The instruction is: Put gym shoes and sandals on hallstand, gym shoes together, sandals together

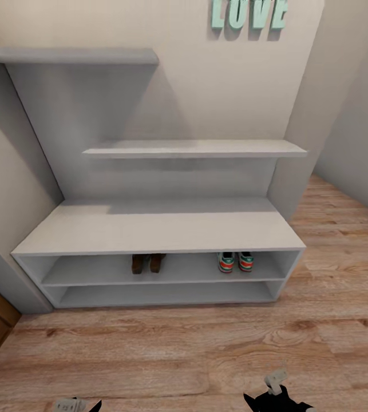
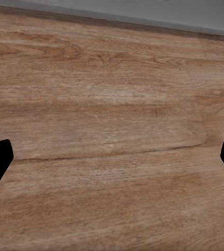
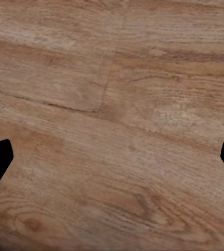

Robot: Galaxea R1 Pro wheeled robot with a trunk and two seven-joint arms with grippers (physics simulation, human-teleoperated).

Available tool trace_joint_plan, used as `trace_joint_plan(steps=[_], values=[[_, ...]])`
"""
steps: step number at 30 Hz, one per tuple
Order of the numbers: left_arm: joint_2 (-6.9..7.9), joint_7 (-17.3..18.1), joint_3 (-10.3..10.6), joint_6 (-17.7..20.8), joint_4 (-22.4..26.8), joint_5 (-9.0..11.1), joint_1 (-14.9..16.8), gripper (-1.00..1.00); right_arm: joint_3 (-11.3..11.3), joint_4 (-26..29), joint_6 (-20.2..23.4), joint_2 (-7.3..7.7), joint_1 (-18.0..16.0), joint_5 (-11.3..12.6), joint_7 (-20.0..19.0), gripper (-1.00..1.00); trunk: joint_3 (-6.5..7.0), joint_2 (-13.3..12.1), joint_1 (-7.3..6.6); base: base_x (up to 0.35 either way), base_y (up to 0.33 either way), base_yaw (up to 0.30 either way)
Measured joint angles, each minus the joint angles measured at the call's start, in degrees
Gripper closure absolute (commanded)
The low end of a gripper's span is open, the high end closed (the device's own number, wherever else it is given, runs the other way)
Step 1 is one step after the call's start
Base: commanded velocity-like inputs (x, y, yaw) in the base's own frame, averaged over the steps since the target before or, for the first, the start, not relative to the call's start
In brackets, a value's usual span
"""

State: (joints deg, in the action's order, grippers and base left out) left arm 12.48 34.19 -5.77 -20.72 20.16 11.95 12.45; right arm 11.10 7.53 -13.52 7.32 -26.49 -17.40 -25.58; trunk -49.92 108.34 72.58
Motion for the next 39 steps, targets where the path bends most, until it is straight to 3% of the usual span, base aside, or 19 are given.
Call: trace_joint_plan(steps=[11, 20, 39], values=[[-0.10, -0.06, -0.02, 0.07, -1.15, 0.35, -0.01, -1.00, -0.02, -5.25, 0.06, -0.80, 0.97, 0.09, -0.01, -1.00, 1.97, -4.41, -2.42, 0.000, 0.000, 0.000], [-0.11, -0.05, -0.02, 0.06, -2.30, 0.84, -0.01, -1.00, 0.00, -5.90, 0.08, -1.90, 2.45, 0.10, -0.01, -1.00, 3.59, -8.02, -4.39, 0.000, 0.000, 0.000], [-0.20, -0.06, -0.01, 0.06, -2.56, 1.01, -0.01, -1.00, 0.02, -6.00, 0.09, -2.22, 2.87, 0.09, -0.01, -1.00, 7.00, -15.64, -8.57, 0.000, 0.000, 0.000]])
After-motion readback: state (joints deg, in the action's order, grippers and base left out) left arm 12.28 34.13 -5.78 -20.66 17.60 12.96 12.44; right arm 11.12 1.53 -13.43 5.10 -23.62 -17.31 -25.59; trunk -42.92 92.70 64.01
